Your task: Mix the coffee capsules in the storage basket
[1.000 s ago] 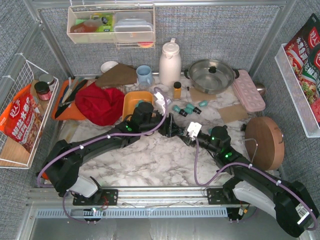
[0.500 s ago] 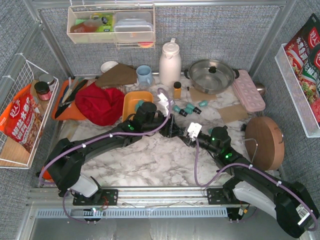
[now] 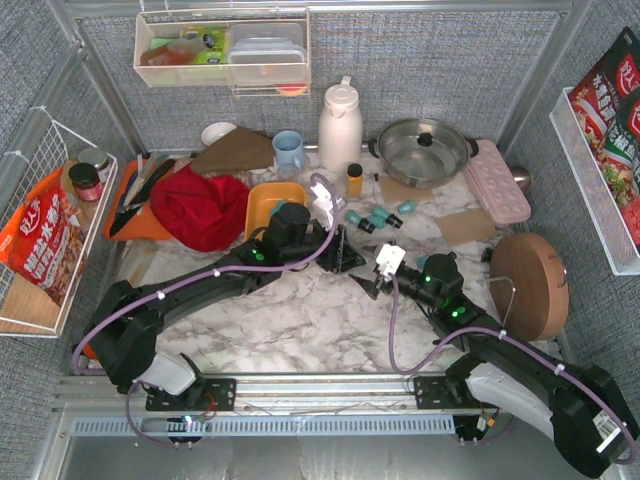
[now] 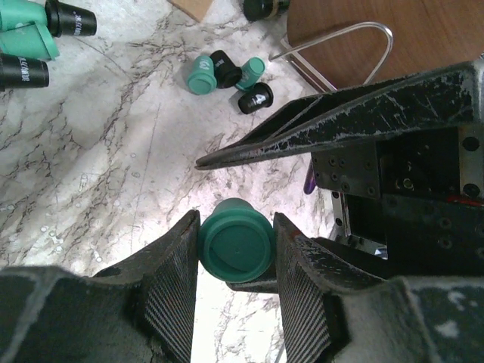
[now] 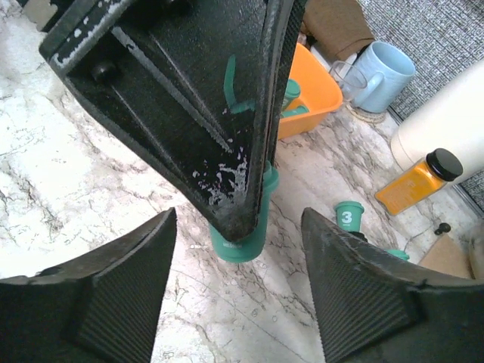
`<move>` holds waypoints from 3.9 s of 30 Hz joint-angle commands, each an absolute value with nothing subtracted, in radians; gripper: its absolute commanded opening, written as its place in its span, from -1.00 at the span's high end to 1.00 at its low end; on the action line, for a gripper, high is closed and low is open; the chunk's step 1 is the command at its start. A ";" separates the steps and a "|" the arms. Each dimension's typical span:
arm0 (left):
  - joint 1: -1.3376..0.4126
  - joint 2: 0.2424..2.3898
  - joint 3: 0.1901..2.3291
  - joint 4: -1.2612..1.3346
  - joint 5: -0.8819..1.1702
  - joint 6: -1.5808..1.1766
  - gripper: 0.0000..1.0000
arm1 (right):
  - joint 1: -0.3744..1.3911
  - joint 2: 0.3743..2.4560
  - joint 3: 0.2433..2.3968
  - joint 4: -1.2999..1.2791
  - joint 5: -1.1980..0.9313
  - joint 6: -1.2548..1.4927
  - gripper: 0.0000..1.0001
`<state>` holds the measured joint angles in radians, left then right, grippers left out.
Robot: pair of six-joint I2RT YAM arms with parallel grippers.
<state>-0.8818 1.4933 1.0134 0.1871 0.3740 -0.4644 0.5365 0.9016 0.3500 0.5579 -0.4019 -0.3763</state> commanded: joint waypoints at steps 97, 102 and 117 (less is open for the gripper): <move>-0.378 1.450 0.902 0.200 -0.101 -0.577 -0.99 | 0.401 1.466 0.848 0.146 0.091 0.046 -0.37; -0.377 1.370 0.859 0.096 -0.048 -0.577 -0.99 | 0.396 1.626 0.951 0.111 0.065 0.042 -0.29; -0.381 1.293 0.785 0.086 0.027 -0.600 -0.99 | 0.364 1.894 1.197 -0.035 0.004 0.021 -0.05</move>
<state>-0.3828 1.3045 0.7940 0.0803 0.0101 -0.5922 0.3660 1.8755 1.1770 -0.0025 0.0200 0.0223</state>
